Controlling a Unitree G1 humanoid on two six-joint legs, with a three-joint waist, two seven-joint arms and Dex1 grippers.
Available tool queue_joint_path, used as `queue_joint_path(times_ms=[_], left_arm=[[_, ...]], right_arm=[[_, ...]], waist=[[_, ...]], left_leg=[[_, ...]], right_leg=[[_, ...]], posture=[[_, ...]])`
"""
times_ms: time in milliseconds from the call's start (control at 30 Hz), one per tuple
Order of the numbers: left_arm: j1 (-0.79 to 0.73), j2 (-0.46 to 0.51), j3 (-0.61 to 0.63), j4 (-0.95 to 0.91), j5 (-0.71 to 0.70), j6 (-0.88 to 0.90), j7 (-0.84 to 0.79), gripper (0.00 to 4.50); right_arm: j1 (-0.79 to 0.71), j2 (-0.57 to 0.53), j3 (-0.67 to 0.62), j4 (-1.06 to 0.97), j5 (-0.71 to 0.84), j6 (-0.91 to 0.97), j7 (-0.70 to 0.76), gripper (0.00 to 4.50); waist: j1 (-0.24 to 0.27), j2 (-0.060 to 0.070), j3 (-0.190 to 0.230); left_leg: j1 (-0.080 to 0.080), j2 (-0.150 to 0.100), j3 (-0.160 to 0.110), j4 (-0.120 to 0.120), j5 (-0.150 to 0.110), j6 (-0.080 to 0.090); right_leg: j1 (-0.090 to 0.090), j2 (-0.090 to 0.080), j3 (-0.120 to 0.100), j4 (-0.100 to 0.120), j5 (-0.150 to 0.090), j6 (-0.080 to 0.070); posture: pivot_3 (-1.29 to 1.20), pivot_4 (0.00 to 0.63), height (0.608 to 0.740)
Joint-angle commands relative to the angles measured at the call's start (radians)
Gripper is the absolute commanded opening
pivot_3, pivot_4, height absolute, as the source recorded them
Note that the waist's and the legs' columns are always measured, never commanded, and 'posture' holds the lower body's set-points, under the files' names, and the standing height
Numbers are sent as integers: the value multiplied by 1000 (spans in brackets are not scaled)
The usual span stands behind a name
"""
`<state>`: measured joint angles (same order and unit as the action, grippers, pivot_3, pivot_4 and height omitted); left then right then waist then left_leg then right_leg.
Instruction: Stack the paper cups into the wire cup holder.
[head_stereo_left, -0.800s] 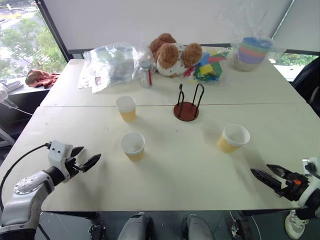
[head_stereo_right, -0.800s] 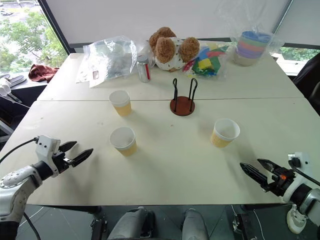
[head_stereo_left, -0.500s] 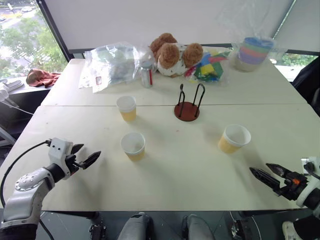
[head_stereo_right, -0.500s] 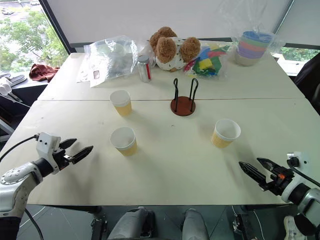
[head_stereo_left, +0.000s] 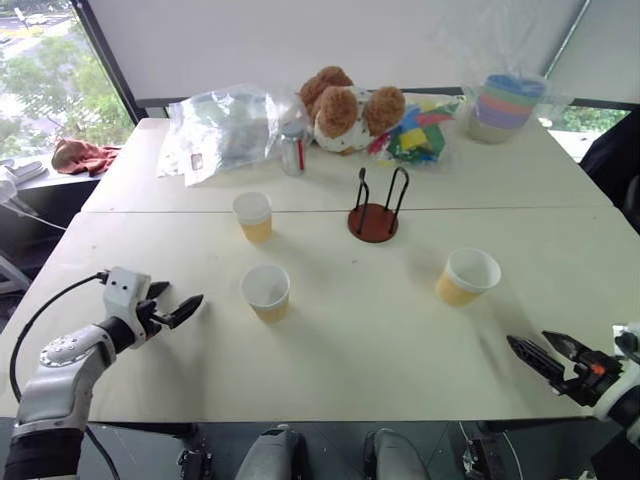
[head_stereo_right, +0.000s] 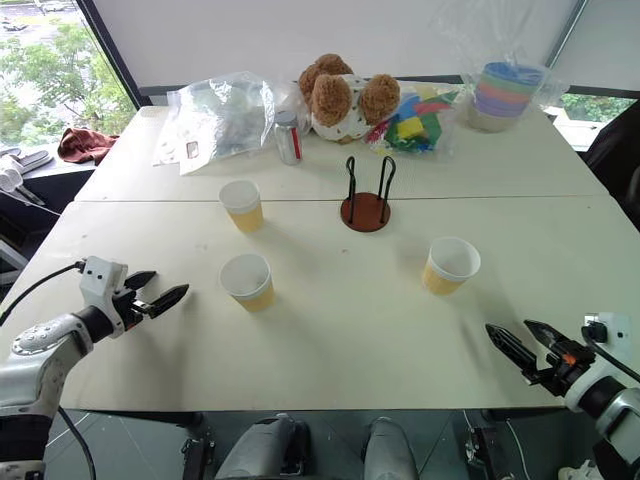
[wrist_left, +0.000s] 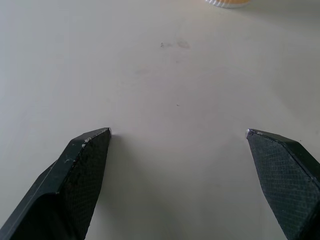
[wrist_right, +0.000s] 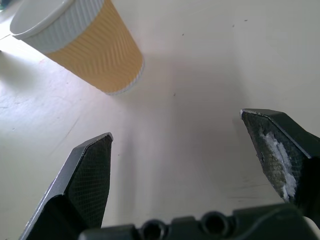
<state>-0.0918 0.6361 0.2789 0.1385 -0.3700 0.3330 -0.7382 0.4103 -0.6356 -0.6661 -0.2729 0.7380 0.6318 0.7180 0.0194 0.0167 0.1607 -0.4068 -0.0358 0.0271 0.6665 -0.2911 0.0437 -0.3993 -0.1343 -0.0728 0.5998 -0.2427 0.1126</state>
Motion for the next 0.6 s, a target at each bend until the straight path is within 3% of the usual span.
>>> queue_joint_path(times_ms=[33,167,233,300,433,533,600], left_arm=[[-64,35,2,105,29,-43,-21,4459],[-133,90,18,153,9,-29,-72,4459],[-182,137,18,153,-4,-7,-118,4459],[-272,193,-1,117,-45,71,-193,4459],[-417,261,-76,22,-109,203,-334,4459],[-508,317,-135,-88,-162,308,-432,4459],[-546,337,-156,-129,-182,353,-464,4459]], right_arm=[[15,-9,-97,-36,34,-5,-12,4500],[0,-75,-198,-24,68,57,-52,4500],[-61,-151,-260,26,81,88,-74,4500],[-212,-270,-278,109,125,126,-88,4500],[-605,-396,-70,192,175,194,-104,4500],[-932,-365,265,239,62,220,-108,4500],[-1073,-313,391,290,14,238,-100,4500]], waist=[[2,0,0],[-3,0,0],[-7,-2,1],[-9,-3,2],[-13,-3,2],[-28,-4,2],[-33,-6,4]], left_leg=[[0,0,0,0,0,0],[0,0,0,0,0,0],[-1,0,0,0,0,0],[-1,0,1,0,1,-1],[-1,0,3,2,3,0],[-1,1,3,-1,3,-1],[-3,1,3,-2,7,-8]], right_leg=[[0,0,0,0,0,0],[0,0,0,0,0,0],[-1,0,0,0,0,0],[-2,0,1,1,1,-1],[-3,1,2,2,2,-4],[-4,3,2,3,2,-3],[-7,4,2,4,2,-2]], posture=[[0,150,740],[0,150,740],[0,150,740],[0,150,740],[0,150,740],[0,150,740],[0,150,740]])
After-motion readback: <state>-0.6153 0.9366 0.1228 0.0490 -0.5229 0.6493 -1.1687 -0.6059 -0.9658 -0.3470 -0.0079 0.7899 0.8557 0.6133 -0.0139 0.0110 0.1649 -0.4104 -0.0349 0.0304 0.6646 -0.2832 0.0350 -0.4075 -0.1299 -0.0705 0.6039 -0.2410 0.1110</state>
